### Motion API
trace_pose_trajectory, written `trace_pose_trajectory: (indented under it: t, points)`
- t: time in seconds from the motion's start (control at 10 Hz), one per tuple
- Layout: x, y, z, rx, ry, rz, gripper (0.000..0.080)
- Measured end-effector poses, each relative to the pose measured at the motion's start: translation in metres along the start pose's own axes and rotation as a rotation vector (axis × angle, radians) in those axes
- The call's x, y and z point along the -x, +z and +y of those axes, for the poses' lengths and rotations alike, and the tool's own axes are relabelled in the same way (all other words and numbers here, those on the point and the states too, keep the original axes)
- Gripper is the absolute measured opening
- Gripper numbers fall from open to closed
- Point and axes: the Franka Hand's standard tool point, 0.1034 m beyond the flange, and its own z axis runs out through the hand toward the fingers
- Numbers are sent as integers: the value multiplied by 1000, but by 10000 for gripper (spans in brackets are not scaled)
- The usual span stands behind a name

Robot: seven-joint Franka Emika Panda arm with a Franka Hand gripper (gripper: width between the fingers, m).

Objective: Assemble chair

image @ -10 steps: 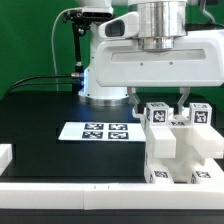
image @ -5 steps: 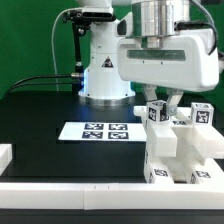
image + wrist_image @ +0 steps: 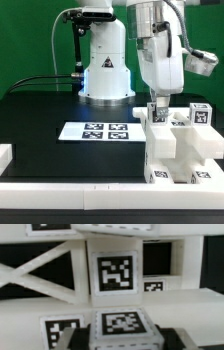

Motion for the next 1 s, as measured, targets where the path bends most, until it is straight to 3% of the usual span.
trace_pose_trajectory:
  t: [0.2,0.4,0.5,0.9,1.0]
  points:
    - [-1,0,0,0,-102,1,294]
    - [-5,-2,-1,5,-438,-6,606]
    - [-4,0,3,33,-597,-26,636]
    - [-5,0,3,31,-913,-29,648]
    - [-4,0,5,51,-1261,-41,648]
